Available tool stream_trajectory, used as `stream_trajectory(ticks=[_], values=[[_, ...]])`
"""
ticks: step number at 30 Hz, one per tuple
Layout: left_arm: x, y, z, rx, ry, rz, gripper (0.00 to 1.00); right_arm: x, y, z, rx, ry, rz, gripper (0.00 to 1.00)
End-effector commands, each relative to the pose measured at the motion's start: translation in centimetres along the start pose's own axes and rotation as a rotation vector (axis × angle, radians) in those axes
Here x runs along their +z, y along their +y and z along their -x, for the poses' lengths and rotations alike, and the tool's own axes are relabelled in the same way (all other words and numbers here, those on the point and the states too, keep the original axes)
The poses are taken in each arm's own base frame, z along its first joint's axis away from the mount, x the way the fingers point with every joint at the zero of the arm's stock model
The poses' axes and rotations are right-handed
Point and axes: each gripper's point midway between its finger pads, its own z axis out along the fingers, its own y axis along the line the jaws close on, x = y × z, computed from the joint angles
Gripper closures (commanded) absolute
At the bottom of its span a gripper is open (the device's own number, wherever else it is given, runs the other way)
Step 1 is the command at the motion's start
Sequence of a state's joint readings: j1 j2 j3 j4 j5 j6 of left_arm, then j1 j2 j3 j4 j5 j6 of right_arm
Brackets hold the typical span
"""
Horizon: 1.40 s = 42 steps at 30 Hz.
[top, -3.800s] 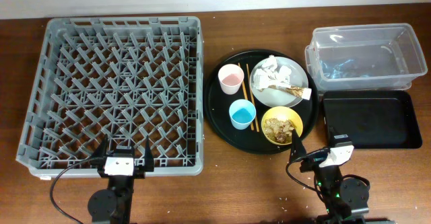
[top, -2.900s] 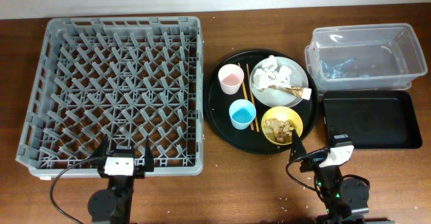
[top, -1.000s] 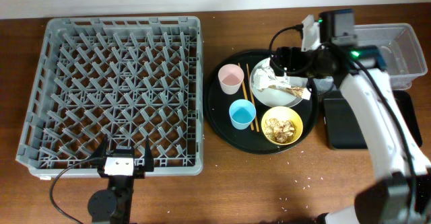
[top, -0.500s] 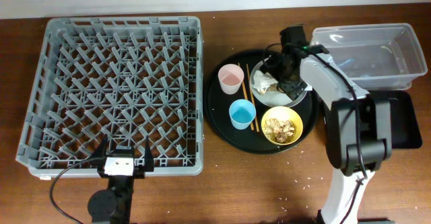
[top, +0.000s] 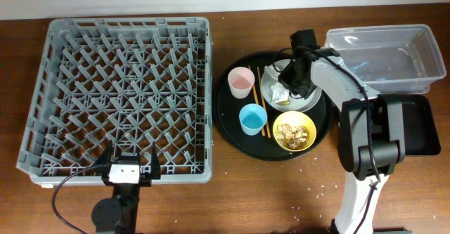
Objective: Sort waste into correct bins and load items into the dishwasher rack
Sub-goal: 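Carry the wrapper with right gripper and drop into clear bin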
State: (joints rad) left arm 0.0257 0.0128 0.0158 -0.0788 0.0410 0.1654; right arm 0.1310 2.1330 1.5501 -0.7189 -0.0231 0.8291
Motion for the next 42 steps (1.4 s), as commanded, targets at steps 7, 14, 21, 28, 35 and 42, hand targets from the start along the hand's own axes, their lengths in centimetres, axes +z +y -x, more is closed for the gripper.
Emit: stream_trajectory(ticks=[7, 14, 21, 28, 35, 42], values=[[0.0, 0.2, -0.2, 0.016, 0.002, 0.009, 0.0, -14.7, 5.3, 4.3, -0.345, -0.142, 0.169, 0.96], [0.0, 0.2, -0.2, 0.016, 0.002, 0.009, 0.0, -21.2, -3.0, 14.1, -0.037, -0.407, 0.023, 0.96], [0.0, 0.2, -0.2, 0.016, 0.002, 0.009, 0.0, -16.0, -8.7, 19.6, 0.215, -0.463, -0.087, 0.93], [0.0, 0.2, -0.2, 0.016, 0.002, 0.009, 0.0, -12.7, -9.0, 19.5, 0.138, -0.408, -0.136, 0.11], [0.0, 0.2, -0.2, 0.016, 0.002, 0.009, 0.0, -23.9, -5.1, 14.9, -0.214, -0.35, 0.07, 0.1], [0.0, 0.2, -0.2, 0.016, 0.002, 0.009, 0.0, -25.6, -4.6, 2.2, -0.328, 0.033, 0.12, 0.12]])
